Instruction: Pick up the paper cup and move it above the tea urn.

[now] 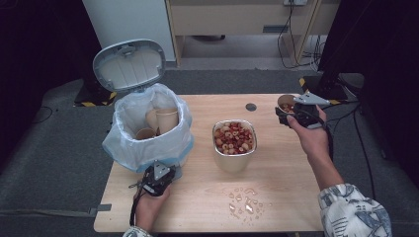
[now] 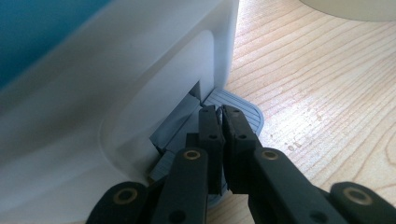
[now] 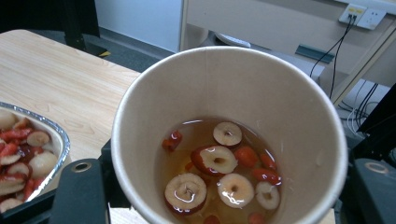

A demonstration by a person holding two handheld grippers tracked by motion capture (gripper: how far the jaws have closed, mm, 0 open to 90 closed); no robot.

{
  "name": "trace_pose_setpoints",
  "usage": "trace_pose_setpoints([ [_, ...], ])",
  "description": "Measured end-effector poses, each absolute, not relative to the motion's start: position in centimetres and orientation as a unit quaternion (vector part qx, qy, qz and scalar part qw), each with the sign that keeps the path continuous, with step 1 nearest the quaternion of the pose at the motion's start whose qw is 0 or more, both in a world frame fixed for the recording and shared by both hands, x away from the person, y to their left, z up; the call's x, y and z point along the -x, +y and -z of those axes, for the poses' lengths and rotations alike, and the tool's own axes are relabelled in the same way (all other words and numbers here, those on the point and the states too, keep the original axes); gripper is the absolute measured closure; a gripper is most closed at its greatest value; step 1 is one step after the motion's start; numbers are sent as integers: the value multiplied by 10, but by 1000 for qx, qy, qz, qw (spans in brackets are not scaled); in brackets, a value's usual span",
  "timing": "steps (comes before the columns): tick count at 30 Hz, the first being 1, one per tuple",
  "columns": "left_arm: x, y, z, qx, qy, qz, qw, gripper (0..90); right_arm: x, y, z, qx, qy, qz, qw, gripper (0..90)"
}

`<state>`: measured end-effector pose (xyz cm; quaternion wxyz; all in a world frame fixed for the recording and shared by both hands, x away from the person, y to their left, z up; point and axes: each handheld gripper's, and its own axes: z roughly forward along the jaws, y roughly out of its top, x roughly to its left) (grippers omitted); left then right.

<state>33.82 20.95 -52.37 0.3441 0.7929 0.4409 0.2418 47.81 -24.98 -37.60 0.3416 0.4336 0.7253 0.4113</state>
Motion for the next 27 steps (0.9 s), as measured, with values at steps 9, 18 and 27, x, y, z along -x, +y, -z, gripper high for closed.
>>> trace_pose_setpoints([
  [9, -338, 209, 524, -793, 441, -242, 344, 861, -484, -243, 363, -427, 725, -415, 346, 301],
  [18, -338, 209, 524, -793, 441, -242, 344, 861, -487, -241, 353, -428, 719, -426, 344, 300],
  [27, -338, 209, 524, -792, 441, -242, 345, 861, -489, -243, 338, -423, 716, -429, 353, 300],
])
